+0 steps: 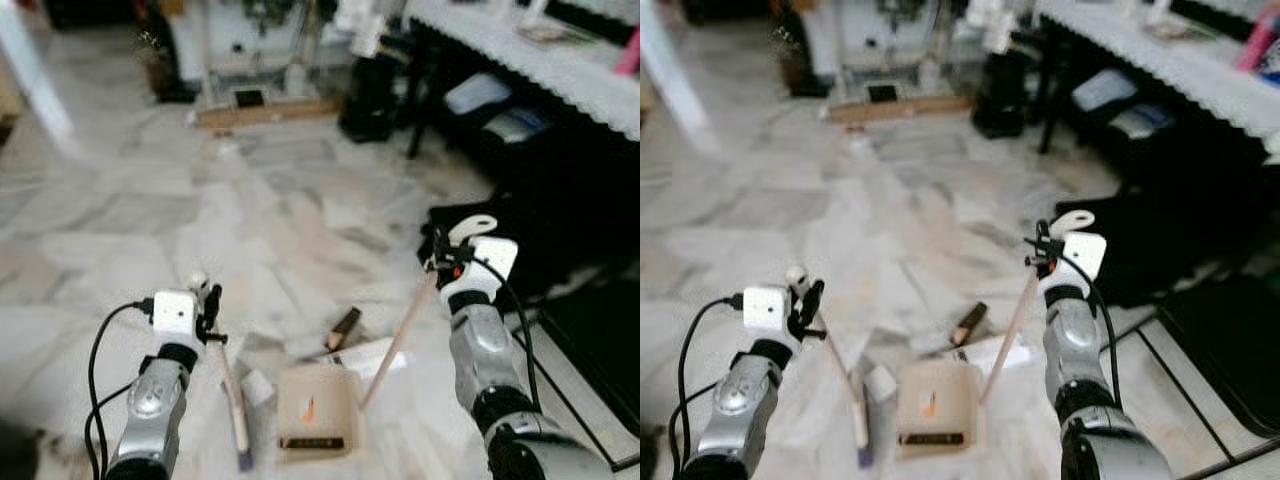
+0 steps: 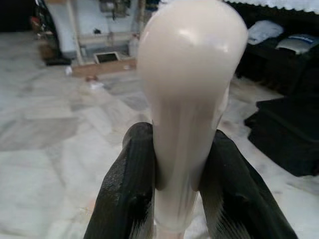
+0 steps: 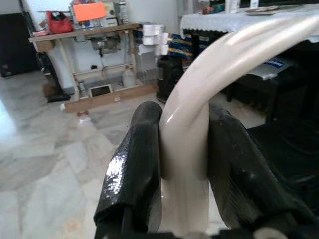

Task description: Sweep floor

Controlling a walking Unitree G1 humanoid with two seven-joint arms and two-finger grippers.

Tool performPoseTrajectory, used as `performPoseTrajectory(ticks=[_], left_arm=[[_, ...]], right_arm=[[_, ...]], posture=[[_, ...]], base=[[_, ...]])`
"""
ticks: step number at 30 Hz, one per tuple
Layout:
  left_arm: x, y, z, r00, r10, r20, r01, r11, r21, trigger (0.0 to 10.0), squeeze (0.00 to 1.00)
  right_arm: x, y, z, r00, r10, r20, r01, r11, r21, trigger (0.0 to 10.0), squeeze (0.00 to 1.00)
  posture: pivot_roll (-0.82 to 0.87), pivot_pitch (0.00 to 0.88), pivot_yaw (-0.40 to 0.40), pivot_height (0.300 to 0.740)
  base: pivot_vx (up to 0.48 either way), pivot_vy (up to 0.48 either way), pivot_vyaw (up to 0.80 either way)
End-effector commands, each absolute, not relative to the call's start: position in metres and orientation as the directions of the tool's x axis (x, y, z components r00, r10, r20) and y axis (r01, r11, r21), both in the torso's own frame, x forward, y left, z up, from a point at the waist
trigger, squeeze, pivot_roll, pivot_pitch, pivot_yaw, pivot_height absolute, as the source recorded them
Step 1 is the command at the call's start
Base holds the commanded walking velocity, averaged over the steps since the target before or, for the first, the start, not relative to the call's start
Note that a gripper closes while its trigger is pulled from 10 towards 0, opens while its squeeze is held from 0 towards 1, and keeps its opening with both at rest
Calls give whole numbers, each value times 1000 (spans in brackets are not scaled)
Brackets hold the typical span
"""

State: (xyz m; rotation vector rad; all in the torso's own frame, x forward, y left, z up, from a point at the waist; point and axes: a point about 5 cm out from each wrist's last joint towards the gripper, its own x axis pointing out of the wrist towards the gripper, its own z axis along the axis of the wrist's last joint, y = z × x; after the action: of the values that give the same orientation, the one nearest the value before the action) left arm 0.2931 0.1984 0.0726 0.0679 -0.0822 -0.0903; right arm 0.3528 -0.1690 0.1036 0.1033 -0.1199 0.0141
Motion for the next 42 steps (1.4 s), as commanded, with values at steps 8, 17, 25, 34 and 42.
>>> performPoseTrajectory(ticks=[8, 17, 25, 34, 42], left_arm=[[296, 195, 74, 990, -120, 72, 114, 990, 78, 10000, 0], [295, 194, 73, 989, -130, 67, 125, 989, 80, 10000, 0], [294, 192, 72, 989, -138, 60, 133, 988, 80, 10000, 0], [294, 192, 71, 989, -134, 59, 129, 988, 86, 10000, 0], [294, 191, 71, 989, -137, 62, 132, 988, 80, 10000, 0]], right_arm=[[354, -175, 111, 986, -16, 164, -1, 995, 101, 10000, 0], [352, -176, 108, 988, -22, 155, 7, 995, 99, 10000, 0], [351, -176, 107, 989, -22, 147, 8, 996, 94, 10000, 0], [351, -176, 105, 990, -18, 138, 5, 996, 93, 10000, 0], [351, -177, 106, 990, -21, 138, 9, 996, 89, 10000, 0]], posture=[[62, 68, -8, 740], [62, 69, -6, 740], [62, 70, -9, 740], [62, 62, -13, 740], [62, 54, -15, 740]], base=[[0, 0, -595], [0, 0, 0], [0, 0, 0], [-27, 0, 0], [-308, 0, 0]])
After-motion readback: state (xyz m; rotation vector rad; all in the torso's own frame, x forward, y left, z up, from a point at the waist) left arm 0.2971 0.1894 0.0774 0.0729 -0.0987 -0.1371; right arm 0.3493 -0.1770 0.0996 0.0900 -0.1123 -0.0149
